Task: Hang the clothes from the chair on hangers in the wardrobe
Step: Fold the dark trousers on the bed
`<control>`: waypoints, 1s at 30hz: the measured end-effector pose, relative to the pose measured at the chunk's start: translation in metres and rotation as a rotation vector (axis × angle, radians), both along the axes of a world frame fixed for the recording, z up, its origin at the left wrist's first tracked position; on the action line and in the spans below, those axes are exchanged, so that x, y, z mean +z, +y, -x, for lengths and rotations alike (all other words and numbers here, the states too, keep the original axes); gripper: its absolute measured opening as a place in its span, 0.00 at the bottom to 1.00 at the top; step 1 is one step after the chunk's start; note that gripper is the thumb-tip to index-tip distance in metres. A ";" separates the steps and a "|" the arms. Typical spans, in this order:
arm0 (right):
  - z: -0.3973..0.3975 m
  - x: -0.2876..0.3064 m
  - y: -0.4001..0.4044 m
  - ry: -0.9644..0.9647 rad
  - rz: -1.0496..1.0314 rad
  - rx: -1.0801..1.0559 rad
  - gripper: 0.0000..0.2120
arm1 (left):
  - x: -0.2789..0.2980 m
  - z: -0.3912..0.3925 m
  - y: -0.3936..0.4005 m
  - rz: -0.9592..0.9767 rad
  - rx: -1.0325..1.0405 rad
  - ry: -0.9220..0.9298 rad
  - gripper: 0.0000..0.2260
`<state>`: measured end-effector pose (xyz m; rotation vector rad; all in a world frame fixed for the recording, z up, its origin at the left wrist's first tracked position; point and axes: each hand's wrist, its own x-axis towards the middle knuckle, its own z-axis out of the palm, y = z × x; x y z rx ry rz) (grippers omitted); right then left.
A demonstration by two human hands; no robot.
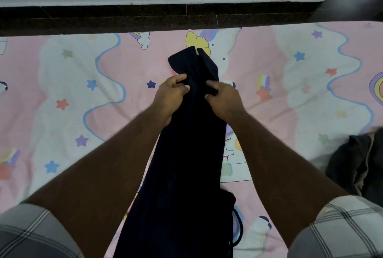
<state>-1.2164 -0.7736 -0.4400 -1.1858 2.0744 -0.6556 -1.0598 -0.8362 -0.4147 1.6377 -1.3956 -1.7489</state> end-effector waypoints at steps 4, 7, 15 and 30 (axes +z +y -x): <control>0.021 -0.002 0.010 -0.112 -0.057 -0.409 0.35 | 0.002 0.006 0.002 0.021 -0.069 0.004 0.21; 0.017 -0.001 0.023 -0.132 0.049 -0.488 0.33 | 0.004 0.010 0.002 0.039 -0.086 0.019 0.21; 0.008 0.008 0.021 -0.478 0.150 -0.483 0.14 | 0.007 0.022 0.007 0.264 -0.193 -0.045 0.23; 0.009 0.010 0.028 -0.216 0.055 -0.503 0.18 | -0.015 -0.027 0.009 0.205 -0.047 -0.242 0.15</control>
